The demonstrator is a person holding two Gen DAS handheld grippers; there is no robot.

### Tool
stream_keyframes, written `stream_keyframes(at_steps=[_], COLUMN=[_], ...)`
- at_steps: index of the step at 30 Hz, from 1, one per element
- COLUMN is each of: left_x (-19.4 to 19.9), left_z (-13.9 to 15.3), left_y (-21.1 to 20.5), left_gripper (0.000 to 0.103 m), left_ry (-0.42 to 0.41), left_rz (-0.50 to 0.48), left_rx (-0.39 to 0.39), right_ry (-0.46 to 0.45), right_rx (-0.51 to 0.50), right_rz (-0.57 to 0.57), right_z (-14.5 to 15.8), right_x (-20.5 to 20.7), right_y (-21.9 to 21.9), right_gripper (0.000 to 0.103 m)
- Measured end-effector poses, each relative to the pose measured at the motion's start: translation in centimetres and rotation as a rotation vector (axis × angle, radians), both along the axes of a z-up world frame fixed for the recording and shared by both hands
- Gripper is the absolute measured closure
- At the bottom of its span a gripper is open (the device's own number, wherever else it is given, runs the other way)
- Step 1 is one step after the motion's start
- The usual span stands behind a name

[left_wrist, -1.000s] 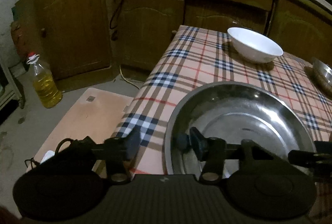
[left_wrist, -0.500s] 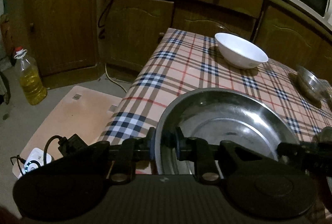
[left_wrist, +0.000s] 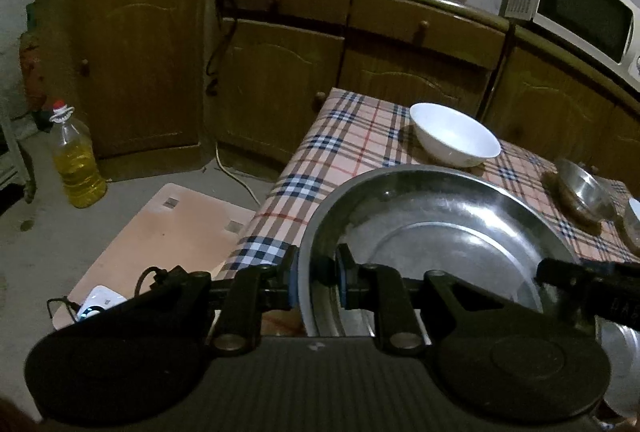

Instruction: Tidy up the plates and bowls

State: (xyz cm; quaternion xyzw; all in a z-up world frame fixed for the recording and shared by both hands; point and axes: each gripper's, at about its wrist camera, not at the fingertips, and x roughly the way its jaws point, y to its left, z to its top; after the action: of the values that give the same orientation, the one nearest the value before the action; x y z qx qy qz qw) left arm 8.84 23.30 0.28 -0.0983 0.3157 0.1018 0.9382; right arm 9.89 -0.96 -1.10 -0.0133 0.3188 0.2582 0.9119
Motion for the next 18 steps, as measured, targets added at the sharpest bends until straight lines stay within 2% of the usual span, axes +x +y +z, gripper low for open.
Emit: stream_keyframes(at_steps=[18], left_x=[-1.2], left_z=[4.9], left_y=[-4.3], left_gripper=[0.081], left_ry=[-0.008], left_rz=[-0.072], left_rx=[0.059], right_ry=[-0.085], right_rx=[0.068], right_rz=[-0.058], right_z=[5.9], right_x=[-2.8], right_y=[-5.0], right_gripper=[0.073])
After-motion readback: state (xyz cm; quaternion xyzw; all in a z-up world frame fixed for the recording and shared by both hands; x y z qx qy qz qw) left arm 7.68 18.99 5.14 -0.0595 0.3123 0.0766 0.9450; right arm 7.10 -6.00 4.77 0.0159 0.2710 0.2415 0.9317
